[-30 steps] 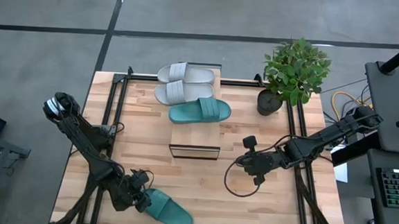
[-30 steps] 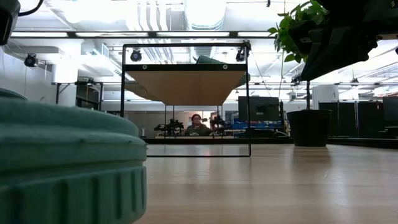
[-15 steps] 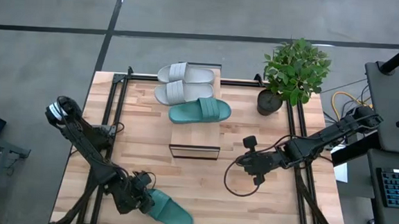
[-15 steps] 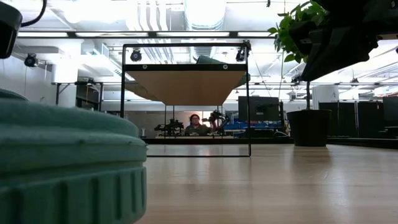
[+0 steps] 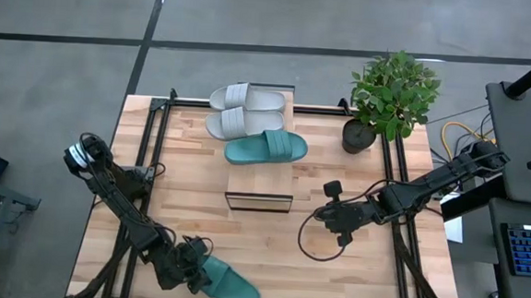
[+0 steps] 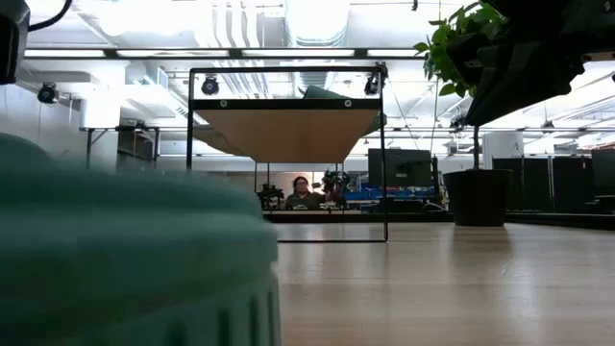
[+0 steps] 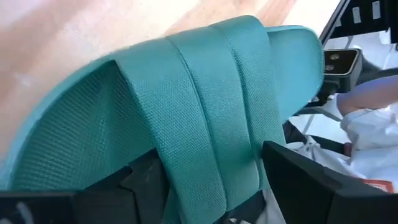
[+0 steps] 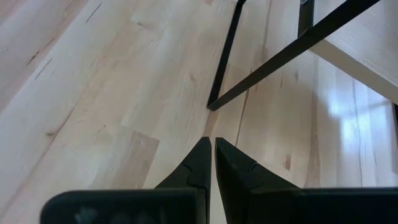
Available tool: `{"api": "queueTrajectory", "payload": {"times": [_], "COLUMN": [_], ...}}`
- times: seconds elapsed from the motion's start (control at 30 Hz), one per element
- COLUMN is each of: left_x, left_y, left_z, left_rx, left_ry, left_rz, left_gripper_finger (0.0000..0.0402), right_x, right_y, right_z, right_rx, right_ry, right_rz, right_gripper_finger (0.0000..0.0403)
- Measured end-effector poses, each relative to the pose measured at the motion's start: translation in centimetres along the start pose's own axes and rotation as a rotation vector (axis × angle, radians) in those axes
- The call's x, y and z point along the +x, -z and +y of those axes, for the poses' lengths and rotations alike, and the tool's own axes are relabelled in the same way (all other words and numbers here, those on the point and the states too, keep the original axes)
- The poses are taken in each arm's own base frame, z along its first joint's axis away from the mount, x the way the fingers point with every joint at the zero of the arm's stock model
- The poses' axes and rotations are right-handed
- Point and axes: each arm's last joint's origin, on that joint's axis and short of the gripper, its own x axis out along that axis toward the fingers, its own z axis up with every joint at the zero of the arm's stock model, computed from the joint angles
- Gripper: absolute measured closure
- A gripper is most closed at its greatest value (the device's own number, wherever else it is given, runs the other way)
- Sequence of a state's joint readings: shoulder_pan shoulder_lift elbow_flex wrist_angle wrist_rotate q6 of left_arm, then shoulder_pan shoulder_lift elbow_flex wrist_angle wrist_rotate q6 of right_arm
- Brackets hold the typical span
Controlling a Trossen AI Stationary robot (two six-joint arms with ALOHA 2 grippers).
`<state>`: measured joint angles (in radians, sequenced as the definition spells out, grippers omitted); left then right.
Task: Pick and place slides into the shelf
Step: Put the blue slide on the shelf
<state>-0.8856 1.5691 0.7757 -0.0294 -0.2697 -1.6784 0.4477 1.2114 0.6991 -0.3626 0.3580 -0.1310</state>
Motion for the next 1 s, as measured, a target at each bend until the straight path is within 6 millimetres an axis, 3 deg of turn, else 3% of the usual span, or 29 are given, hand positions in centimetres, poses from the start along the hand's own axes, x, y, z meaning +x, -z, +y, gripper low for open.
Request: {"api": "queueTrajectory", "payload": {"times": [0.2, 0.63, 0.87, 1.0], "left_x": [0.2, 0.4, -0.4, -2.0], "left_y": [-0.4, -0.7, -1.0, -1.5], "left_z": [1.3, 2.4, 1.2, -0.8], "left_rx": [-0.019, -0.083, -0.027, 0.082], "left_ry": [0.000, 0.078, 0.126, 0.187], "left_rz": [-0.131, -0.200, -0.279, -0.355], "left_gripper_finger": [0.0207, 0.0392, 0.0399, 0.0400], "right_x": [0.0, 0.0, -0.1, -1.5], "right_y": [0.0, 0.1, -0.2, -2.9], "right_z": [0.0, 0.0, -0.1, -1.0], "right_rx": [-0.001, -0.009, -0.088, -0.142], "right_ry": [0.000, 0.001, 0.002, 0.024], "right_rz": [0.000, 0.002, -0.005, -0.099], "right_gripper_finger": [0.0390, 0.0390, 0.0390, 0.0390]}}
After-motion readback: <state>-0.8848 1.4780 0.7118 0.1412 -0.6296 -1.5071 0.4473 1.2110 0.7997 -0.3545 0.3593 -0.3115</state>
